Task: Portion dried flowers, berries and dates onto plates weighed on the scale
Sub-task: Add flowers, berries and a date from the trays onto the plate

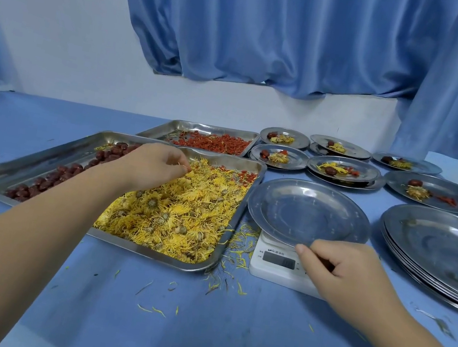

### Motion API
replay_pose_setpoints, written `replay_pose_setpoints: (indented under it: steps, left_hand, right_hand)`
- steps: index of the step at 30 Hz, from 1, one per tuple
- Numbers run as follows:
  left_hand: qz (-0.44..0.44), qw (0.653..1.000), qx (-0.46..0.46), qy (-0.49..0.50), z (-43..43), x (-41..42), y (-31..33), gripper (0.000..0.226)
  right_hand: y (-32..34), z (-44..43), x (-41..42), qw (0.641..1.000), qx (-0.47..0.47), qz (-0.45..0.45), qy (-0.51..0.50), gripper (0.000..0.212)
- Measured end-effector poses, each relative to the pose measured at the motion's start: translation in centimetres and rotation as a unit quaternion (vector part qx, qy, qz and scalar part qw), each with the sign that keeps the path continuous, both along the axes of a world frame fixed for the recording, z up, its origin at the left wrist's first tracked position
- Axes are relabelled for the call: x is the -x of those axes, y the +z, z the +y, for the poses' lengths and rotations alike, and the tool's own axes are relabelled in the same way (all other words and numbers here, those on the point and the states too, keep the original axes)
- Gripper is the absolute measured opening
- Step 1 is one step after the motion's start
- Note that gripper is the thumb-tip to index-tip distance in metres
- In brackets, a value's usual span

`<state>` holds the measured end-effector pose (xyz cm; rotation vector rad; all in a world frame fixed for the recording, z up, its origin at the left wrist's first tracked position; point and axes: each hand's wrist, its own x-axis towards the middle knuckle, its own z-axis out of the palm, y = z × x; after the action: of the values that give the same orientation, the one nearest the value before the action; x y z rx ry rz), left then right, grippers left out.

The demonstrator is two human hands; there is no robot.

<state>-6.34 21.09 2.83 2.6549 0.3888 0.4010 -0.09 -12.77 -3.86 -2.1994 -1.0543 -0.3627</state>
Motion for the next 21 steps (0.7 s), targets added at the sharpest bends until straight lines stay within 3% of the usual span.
replay_pose_setpoints:
  steps: [4,8,15,21]
  left_hand:
    - [0.065,0.997,-0.029,-0.041,-0.3,-0.5,-0.1,0.023]
    - [0.169,0.975,-0.135,-0.045,-0.9,-1.4,-0.9,0.046]
    - [0.065,0.995,-0.070,-0.041,-0.6,-1.8,0.1,0.016]
    - [0.032,0.999,0.012,0.013,0.4,-1.4,1.1,0.034]
  right_hand:
    - [0.1,0.0,0.1,1.000,0.007,0.000,0.001,0.049]
    - [0.1,0.0,0.1,1.000,0.009,0.004,-0.001,0.050]
    - [0.2,0.0,0.1,1.000,0.013,0.002,0.000,0.049]
    - [0.0,0.1,0.1,1.000,0.022,-0.008,0.009,0.048]
